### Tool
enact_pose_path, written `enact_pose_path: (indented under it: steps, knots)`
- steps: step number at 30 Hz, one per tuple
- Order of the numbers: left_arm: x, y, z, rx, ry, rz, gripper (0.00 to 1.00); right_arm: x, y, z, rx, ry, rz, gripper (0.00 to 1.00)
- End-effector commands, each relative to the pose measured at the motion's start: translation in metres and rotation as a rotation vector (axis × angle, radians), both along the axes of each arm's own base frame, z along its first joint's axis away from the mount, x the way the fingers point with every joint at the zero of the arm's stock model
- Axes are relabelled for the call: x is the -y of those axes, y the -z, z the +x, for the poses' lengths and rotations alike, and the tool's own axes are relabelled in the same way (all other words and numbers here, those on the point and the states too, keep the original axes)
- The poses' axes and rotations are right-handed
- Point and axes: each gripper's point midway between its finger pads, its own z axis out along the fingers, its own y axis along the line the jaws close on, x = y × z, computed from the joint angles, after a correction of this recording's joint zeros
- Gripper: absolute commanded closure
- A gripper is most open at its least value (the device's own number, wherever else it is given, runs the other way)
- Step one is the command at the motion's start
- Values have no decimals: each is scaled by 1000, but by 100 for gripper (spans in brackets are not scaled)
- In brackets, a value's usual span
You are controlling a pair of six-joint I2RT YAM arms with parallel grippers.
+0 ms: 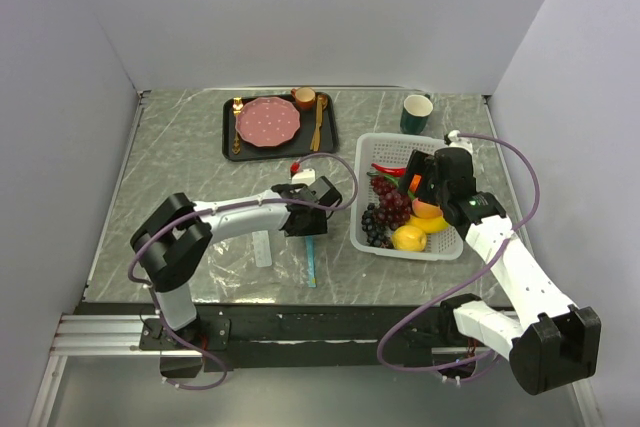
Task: Place the food in the zip-top bag and seal the zipper
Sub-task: Pick up the zipper food storage bag at the center of the board.
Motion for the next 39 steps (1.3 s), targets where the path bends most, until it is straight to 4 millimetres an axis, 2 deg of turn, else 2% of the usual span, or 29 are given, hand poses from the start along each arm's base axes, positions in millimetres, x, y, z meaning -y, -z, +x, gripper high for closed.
enact_pose_path:
  steps: [1, 11, 18, 22, 26, 32, 35, 37, 39]
  knots:
    - [18, -8, 3, 7, 4, -72, 45, 1, -21, 3, 63, 11, 7, 0]
    - [23, -5, 1, 1, 14, -74, 43, 1, -25, 2, 66, 6, 3, 0]
    - [19, 6, -4, -25, 14, -64, 46, 2, -23, 0, 62, 8, 3, 0]
    - [17, 11, -4, -28, 11, -56, 54, 3, -23, 0, 63, 14, 0, 0]
    - [16, 18, -8, -39, 10, -58, 54, 4, -22, -2, 61, 18, -5, 0]
    - [12, 28, -11, -54, 10, -38, 59, 6, -22, -3, 58, 25, -12, 0]
    - [9, 32, -12, -59, 5, -26, 68, 7, -21, -3, 58, 27, -13, 0]
    - [9, 33, -13, -60, 8, -23, 78, 6, -20, -3, 56, 26, -11, 0]
    - [8, 34, -13, -64, 7, -18, 82, 5, -20, -3, 56, 24, -6, 0]
